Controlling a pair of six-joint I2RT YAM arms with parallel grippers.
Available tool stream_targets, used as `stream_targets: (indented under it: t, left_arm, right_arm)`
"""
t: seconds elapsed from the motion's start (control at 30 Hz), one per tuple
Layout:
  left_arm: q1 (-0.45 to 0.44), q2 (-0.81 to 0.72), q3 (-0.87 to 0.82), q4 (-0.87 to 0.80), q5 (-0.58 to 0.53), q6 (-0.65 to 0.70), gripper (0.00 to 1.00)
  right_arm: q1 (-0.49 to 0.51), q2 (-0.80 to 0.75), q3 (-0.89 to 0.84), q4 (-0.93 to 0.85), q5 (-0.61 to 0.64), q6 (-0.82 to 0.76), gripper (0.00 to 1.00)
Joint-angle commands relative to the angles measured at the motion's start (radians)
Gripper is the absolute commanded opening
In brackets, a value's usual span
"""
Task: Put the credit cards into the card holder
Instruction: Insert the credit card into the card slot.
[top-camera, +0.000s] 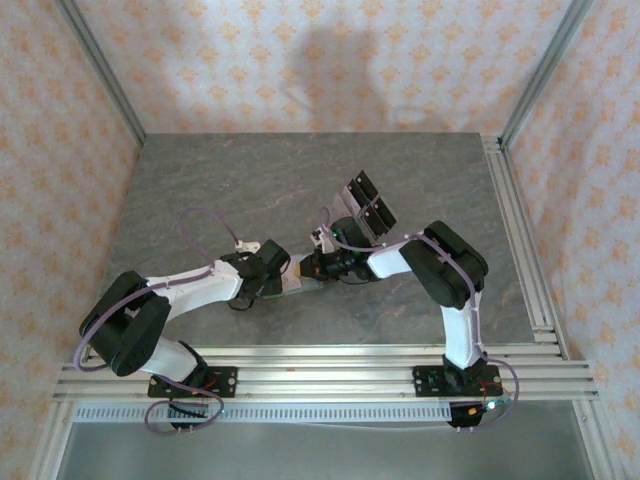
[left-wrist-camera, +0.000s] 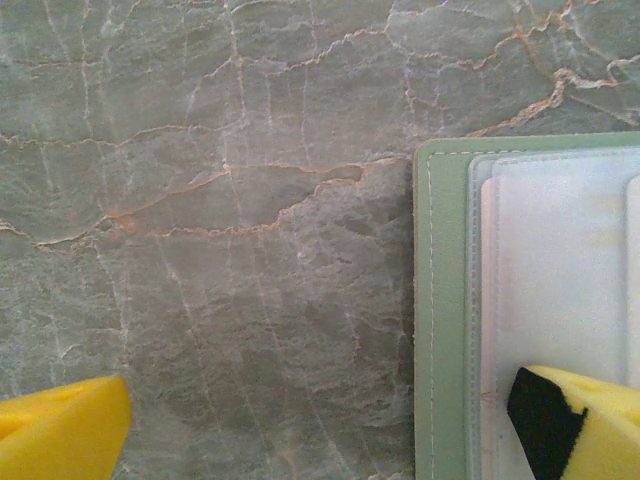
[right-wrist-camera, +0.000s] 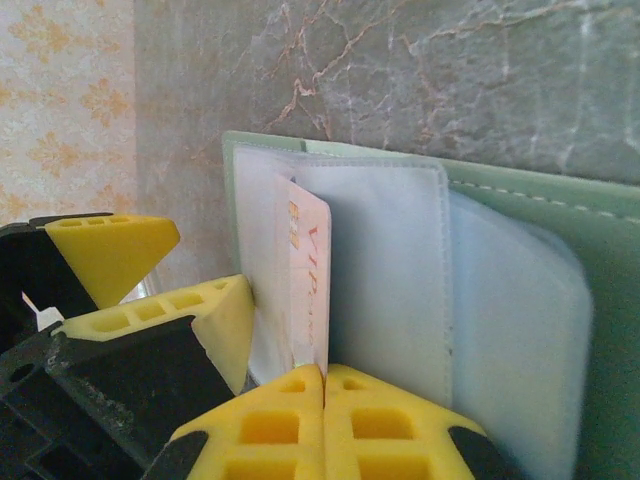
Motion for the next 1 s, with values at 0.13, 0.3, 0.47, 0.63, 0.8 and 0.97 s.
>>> stream_targets:
  t: [0.13, 0.3, 0.47, 0.63, 0.8, 0.97]
  left_arm:
    - [0.001, 0.003, -0.027, -0.04, -0.031, -0.012, 1.0]
    - [0.006, -0.071, -0.009, -0.092, -0.068, -0.055, 1.0]
    - [0.055, -0.142, -0.002, -0.132, -0.07, -0.068, 1.0]
    - [0.101, -0.155, -0.013, -0.135, -0.048, -0.057, 1.0]
    - [0.123, -0.145, -0.036, -0.122, -0.044, -0.06, 1.0]
    - [0.139, -0.128, -0.058, -0.097, -0.037, -0.065, 1.0]
  right_arm:
    - [0.017, 0.026, 0.017, -0.078, 0.042, -0.025, 0.0]
    - [0.016, -0.043, 0.021, -0.152, 0.08, -0.039, 0.17]
    - [0.002, -0.13, 0.041, -0.261, 0.131, -0.062, 0.34]
    - [-0.001, -0.173, 0.09, -0.41, 0.194, -0.105, 0.34]
    - [0.009, -0.18, 0.176, -0.625, 0.316, -0.156, 0.11]
    - [0.038, -0.153, 0.264, -0.768, 0.395, -0.212, 0.0]
